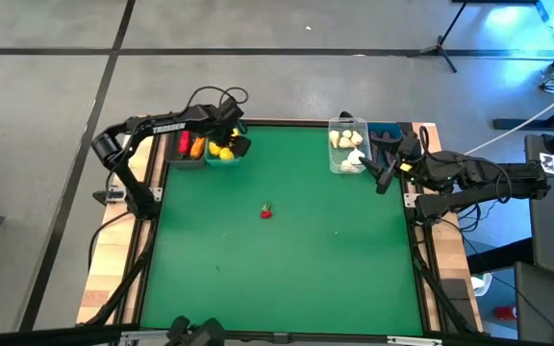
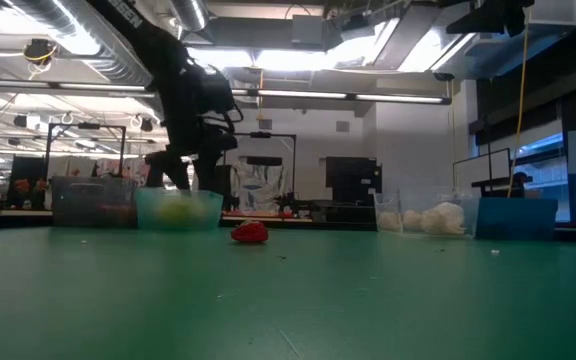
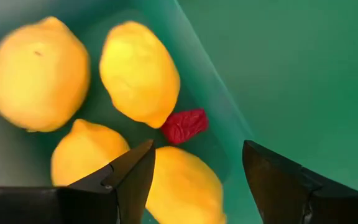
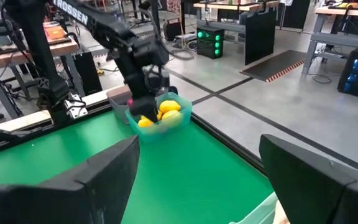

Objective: Sort produce into baskets
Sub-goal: Put the top red pepper into the black bin

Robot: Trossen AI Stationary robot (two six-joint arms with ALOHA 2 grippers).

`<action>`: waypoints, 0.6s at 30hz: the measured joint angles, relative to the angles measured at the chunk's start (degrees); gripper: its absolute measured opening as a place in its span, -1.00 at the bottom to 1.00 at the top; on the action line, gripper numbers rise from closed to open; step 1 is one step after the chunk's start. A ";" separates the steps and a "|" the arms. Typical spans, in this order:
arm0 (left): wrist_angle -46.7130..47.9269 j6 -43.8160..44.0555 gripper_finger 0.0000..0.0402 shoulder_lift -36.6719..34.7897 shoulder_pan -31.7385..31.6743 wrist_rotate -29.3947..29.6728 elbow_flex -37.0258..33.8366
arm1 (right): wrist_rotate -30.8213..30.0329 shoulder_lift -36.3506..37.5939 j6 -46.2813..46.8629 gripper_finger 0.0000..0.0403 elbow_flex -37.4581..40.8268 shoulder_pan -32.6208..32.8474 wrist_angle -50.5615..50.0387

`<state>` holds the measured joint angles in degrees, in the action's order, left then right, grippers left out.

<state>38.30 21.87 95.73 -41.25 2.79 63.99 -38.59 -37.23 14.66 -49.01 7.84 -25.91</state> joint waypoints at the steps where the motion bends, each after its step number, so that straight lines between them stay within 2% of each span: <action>1: 0.02 -0.55 0.18 0.65 -0.01 0.00 0.00 | -0.02 0.06 0.00 0.64 0.00 0.00 0.09; 9: 0.09 -5.06 0.18 4.12 -1.27 -2.84 -0.01 | -5.40 0.02 0.32 0.64 0.00 0.00 2.03; 18: -0.40 -8.47 0.18 8.51 -1.29 -3.92 -0.01 | -8.66 0.03 0.46 0.64 0.00 0.00 2.77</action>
<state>37.91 13.40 104.24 -42.54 -1.13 63.98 -47.25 -37.20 15.11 -49.01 7.84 -23.14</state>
